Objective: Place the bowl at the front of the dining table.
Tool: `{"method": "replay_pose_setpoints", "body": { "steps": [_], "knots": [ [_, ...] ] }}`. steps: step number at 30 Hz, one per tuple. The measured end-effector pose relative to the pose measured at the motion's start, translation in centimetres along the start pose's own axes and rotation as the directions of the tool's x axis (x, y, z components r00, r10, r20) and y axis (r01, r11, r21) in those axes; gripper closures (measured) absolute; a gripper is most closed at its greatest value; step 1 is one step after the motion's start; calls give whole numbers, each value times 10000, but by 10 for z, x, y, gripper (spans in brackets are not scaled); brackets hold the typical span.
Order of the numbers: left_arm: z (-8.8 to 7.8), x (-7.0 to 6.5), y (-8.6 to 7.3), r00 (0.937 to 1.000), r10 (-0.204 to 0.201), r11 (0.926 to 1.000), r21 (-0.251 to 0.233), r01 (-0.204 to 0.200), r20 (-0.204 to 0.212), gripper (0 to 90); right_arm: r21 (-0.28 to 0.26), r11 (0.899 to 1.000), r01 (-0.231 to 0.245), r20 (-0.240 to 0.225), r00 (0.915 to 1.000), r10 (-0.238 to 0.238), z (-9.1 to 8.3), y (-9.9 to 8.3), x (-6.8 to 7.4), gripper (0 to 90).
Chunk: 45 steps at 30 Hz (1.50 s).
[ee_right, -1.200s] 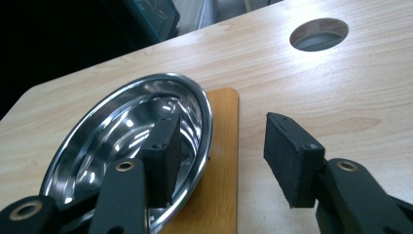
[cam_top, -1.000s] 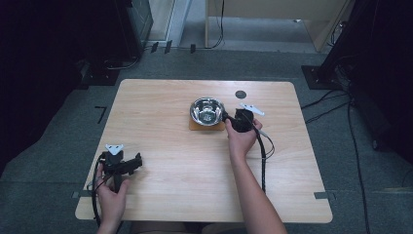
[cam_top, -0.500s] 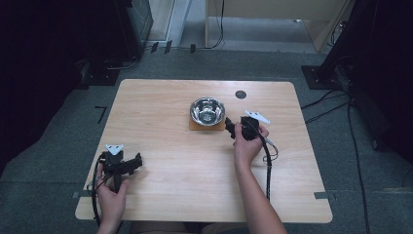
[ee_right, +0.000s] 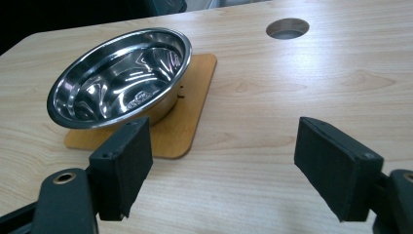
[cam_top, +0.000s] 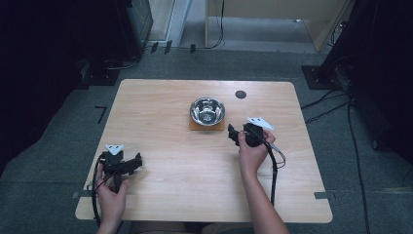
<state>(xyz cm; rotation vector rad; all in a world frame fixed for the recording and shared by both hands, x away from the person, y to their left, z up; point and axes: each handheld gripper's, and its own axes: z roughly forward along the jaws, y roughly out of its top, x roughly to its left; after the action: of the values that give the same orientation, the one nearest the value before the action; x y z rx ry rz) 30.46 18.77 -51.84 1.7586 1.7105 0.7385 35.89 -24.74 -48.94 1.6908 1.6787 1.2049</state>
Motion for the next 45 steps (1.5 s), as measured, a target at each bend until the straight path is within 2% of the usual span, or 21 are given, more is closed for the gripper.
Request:
{"method": "replay_pose_setpoints", "body": {
  "steps": [19,45],
  "knots": [
    [0,0,0,10000,4,10000,1,-4,-2,102,119,9999,-108,486,9988,102,-29,-24,-24,213],
    [0,0,0,10000,0,10000,-3,0,-4,103,139,9995,-297,1235,9920,277,-67,-53,-58,213]
  ]
}}
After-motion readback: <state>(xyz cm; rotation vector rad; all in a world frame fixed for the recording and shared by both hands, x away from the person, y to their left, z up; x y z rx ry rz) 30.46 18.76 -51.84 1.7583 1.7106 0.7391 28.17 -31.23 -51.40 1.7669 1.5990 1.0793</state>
